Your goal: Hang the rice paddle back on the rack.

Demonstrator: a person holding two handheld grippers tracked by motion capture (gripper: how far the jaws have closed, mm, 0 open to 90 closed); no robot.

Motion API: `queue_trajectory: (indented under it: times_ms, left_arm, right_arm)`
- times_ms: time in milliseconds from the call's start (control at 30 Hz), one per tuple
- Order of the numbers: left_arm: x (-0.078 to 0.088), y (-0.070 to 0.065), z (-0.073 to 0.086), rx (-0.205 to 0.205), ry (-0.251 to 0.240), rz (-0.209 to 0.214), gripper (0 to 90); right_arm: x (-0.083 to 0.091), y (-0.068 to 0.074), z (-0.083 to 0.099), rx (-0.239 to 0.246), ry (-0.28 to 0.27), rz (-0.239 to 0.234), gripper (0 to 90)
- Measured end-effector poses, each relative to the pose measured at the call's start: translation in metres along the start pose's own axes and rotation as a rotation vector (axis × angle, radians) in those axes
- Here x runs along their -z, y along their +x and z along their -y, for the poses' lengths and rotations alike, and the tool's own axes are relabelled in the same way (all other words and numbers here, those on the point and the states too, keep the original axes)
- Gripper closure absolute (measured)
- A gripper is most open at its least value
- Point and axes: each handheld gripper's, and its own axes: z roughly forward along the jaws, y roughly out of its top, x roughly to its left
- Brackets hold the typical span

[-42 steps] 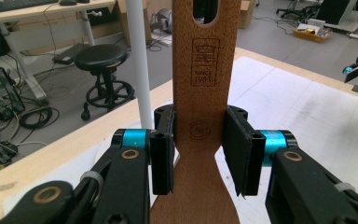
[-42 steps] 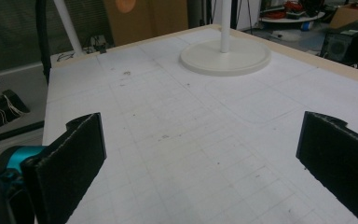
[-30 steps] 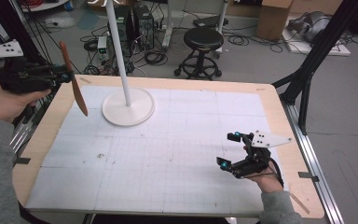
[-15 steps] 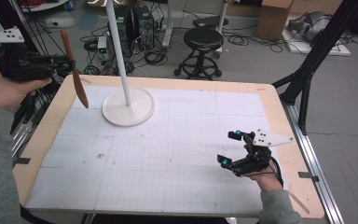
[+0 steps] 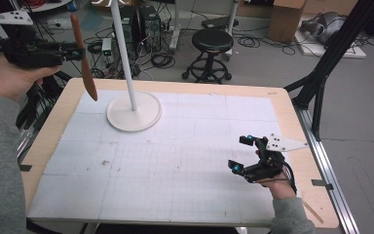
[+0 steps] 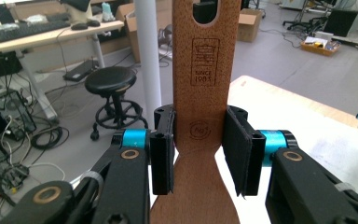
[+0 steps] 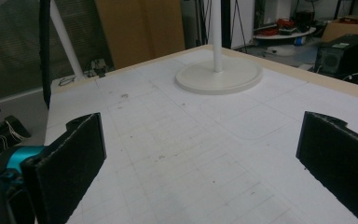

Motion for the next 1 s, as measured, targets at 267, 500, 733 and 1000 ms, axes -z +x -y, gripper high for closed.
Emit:
queue_trajectory:
  times_ms: [267,500,733,1000]
  left_arm:
    - [-0.010,0.008,-0.016,0.022,0.002,-0.017,65.0]
    - [-0.024,0.019,-0.023,0.058,0.009,-0.029,65.0]
    - [-0.032,0.019,-0.030,0.071,0.013,-0.040,65.0]
    - [-0.040,0.019,-0.037,0.074,0.026,-0.068,65.0]
  right_arm:
    - [0.003,0.001,0.000,0.000,-0.005,0.005,0.0]
    - [0.004,-0.001,-0.001,-0.003,-0.012,0.008,0.0]
    - [0.003,-0.002,0.000,-0.006,-0.010,0.004,0.0]
    - [0.002,-0.001,-0.001,0.002,-0.012,0.000,0.0]
